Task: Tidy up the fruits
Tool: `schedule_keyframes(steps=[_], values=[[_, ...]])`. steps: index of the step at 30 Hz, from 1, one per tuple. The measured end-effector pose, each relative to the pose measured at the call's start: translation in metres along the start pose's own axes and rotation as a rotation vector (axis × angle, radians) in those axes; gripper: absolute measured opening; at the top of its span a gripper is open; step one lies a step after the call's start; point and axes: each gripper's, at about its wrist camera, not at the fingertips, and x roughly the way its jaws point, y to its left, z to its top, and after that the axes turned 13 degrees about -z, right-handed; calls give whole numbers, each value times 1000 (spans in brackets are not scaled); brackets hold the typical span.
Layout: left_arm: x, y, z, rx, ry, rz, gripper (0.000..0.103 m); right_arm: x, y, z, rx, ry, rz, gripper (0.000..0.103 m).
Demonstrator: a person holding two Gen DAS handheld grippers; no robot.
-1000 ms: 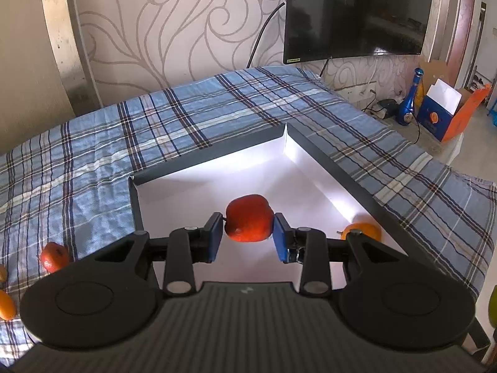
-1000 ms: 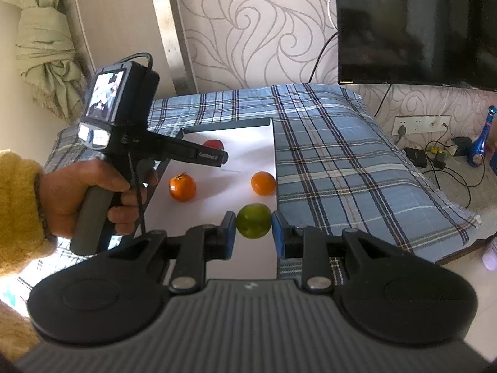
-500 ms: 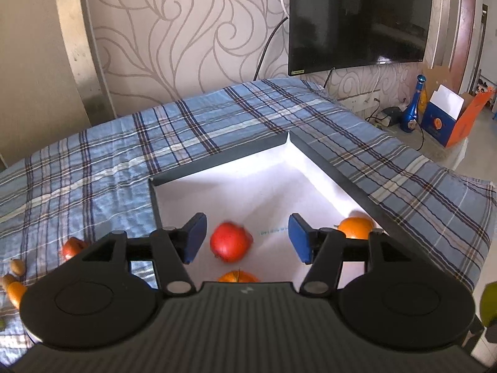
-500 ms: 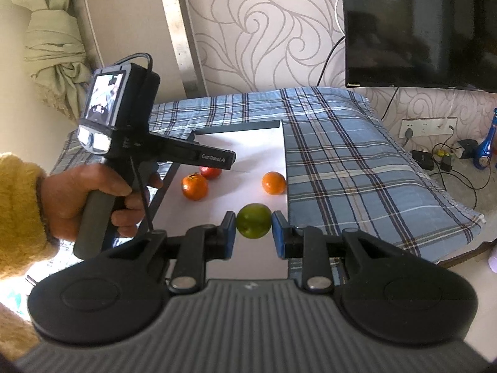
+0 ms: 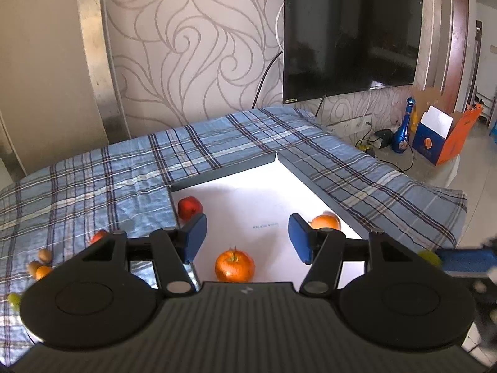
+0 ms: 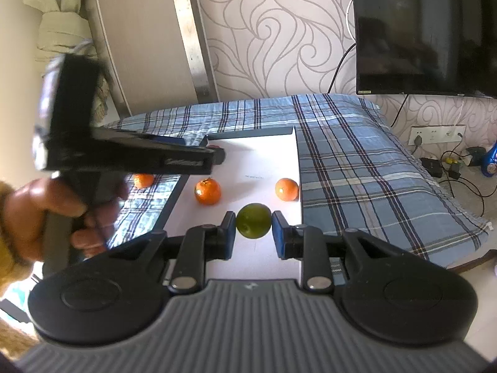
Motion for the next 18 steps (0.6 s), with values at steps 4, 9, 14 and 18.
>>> schedule_keyframes(steps=[4,9,14,18], values=[[-20,-3,-10,1,-10,11,64,5,-3,2,19,2,3,28],[-44,2,-28,-59,-10,25,64,14,-3,1,21,13,7,28],[-62,2,-45,-102,-7,32,64,29,6,2,-9,41,30,28],[-75,0,-52,-116,-11,38,64,45,14,3,-40,73,33,28]])
